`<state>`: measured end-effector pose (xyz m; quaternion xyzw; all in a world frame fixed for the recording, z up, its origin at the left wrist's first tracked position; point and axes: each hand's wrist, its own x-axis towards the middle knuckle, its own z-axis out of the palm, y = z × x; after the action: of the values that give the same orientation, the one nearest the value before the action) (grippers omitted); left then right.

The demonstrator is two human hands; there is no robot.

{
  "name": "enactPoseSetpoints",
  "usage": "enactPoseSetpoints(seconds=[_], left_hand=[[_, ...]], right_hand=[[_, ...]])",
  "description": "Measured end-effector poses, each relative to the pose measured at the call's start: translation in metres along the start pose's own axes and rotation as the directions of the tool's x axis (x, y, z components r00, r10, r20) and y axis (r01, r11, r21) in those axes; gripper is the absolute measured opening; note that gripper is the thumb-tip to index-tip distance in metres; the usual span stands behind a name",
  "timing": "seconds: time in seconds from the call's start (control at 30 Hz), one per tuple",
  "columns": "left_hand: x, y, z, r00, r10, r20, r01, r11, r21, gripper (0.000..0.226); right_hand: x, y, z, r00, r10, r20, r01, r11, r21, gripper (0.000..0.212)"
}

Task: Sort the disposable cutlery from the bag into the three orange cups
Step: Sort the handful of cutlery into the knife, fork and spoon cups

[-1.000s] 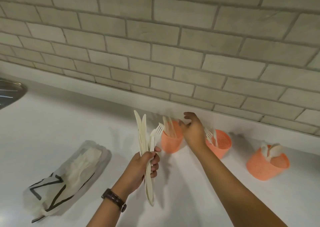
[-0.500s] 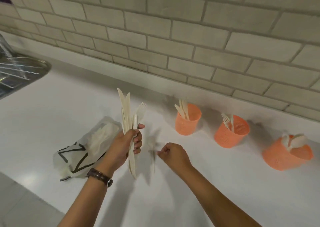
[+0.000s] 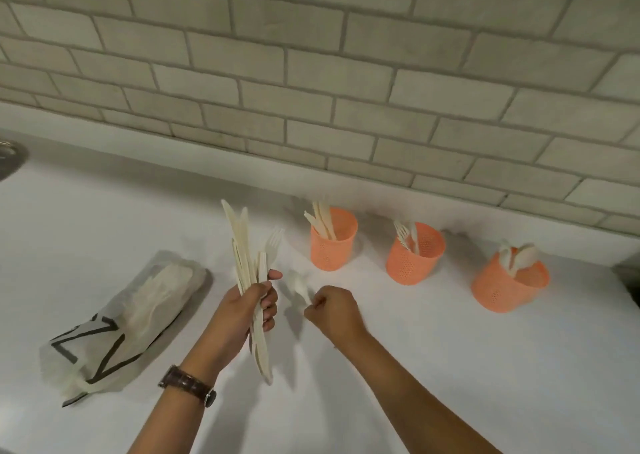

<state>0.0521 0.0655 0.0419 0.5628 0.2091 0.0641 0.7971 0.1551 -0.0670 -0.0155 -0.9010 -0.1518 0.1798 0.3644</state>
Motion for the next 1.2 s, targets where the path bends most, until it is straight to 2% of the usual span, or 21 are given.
enactPoseSetpoints(seconds=[0.03,0.07,0.2,0.37,0.6,0.67,0.73,0.83,0.9,1.0,1.03,1.07,1.1,1.17,1.2], left_hand=[[0.004,-0.001,0.009,0.999,-0.008,0.031,0.007,1.0,0.017,0.018],[0.007,-0.002,0.018,0.998,-0.013,0.06,0.011,0.999,0.039,0.016],[0.02,-0.005,0.061,0.981,-0.04,0.189,0.026,0.997,0.077,0.015],[0.035,-0.011,0.111,0.939,-0.072,0.336,0.043,0.995,0.094,0.015],[0.042,-0.024,0.161,0.875,-0.127,0.467,0.076,0.989,0.127,0.018],[0.043,-0.027,0.168,0.859,-0.151,0.489,0.111,0.988,0.109,0.023],[0.043,-0.029,0.173,0.847,-0.175,0.502,0.151,0.985,0.087,0.028],[0.042,-0.028,0.175,0.821,-0.208,0.532,0.215,0.975,0.049,0.035],[0.042,-0.025,0.174,0.804,-0.225,0.551,0.243,0.969,0.041,0.043],[0.041,-0.021,0.171,0.803,-0.215,0.556,0.241,0.97,0.028,0.048],[0.041,-0.021,0.171,0.806,-0.208,0.554,0.232,0.972,0.028,0.049],[0.041,-0.02,0.17,0.809,-0.202,0.553,0.222,0.975,0.031,0.05],[0.04,-0.019,0.17,0.81,-0.197,0.552,0.215,0.976,0.033,0.051],[0.039,-0.018,0.169,0.812,-0.19,0.553,0.208,0.978,0.03,0.05],[0.038,-0.017,0.169,0.812,-0.187,0.553,0.206,0.978,0.028,0.049]], right_hand=[[-0.005,0.008,-0.015,0.999,0.016,-0.041,-0.011,0.993,0.116,0.004],[-0.011,0.015,-0.031,0.996,0.037,-0.082,-0.02,0.978,0.206,0.01],[-0.029,0.04,-0.097,0.957,0.095,-0.273,0.02,0.92,0.39,0.024],[-0.044,0.064,-0.174,0.855,0.136,-0.5,0.084,0.916,0.393,0.026],[-0.039,0.112,-0.271,0.602,0.208,-0.771,0.042,0.956,0.291,0.02],[-0.031,0.125,-0.284,0.568,0.201,-0.798,0.026,0.965,0.262,0.011],[-0.022,0.14,-0.289,0.58,0.2,-0.789,-0.021,0.973,0.231,0.002],[-0.011,0.158,-0.282,0.613,0.286,-0.736,-0.138,0.957,0.257,0.026],[-0.012,0.156,-0.271,0.576,0.347,-0.74,-0.174,0.937,0.304,0.04],[-0.022,0.131,-0.246,0.511,0.282,-0.812,-0.031,0.95,0.31,0.034],[-0.027,0.119,-0.236,0.521,0.252,-0.816,0.037,0.948,0.317,0.025],[-0.032,0.107,-0.224,0.568,0.239,-0.787,0.088,0.934,0.347,0.016],[-0.038,0.096,-0.212,0.651,0.233,-0.723,0.124,0.906,0.404,0.009],[-0.049,0.076,-0.192,0.819,0.203,-0.537,0.144,0.832,0.536,0.014],[-0.053,0.068,-0.184,0.872,0.179,-0.456,0.141,0.799,0.584,0.018]])
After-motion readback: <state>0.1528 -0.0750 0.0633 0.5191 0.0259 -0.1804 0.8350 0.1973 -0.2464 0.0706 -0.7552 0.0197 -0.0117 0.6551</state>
